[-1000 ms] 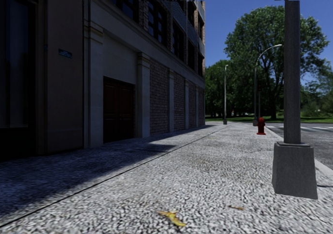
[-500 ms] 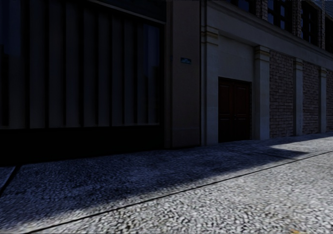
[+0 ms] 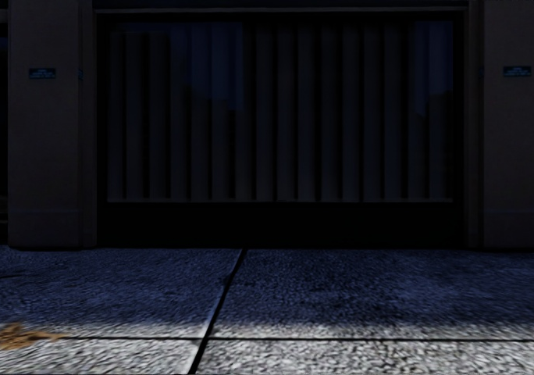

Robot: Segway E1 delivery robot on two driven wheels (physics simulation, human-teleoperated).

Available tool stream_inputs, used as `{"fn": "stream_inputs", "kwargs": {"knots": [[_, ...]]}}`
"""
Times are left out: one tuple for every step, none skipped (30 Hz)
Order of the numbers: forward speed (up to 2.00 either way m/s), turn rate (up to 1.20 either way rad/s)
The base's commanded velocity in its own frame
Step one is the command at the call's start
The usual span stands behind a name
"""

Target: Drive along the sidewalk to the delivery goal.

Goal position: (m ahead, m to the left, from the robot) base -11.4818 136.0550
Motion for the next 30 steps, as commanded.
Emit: {"fn": "stream_inputs", "kwargs": {"knots": [[0.00, 1.20], [0.00, 1.20], [0.00, 1.20], [0.00, 1.20], [0.00, 1.20], [0.00, 1.20], [0.00, 1.20], [0.00, 1.20], [0.00, 1.20], [0.00, 1.20], [0.00, 0.63], [0.00, 0.00], [0.00, 0.00], [0.00, 0.00], [0.00, 0.00], [0.00, 0.00], [0.00, 0.00], [0.00, 0.00], [0.00, 0.00], [0.00, 0.00], [0.00, 0.00], [0.00, 0.00], [0.00, 0.00], [0.00, 0.00], [0.00, 0.11], [0.00, 0.35], [0.00, 0.60], [0.00, 0.74], [0.00, 0.77], [0.00, 0.74]]}}
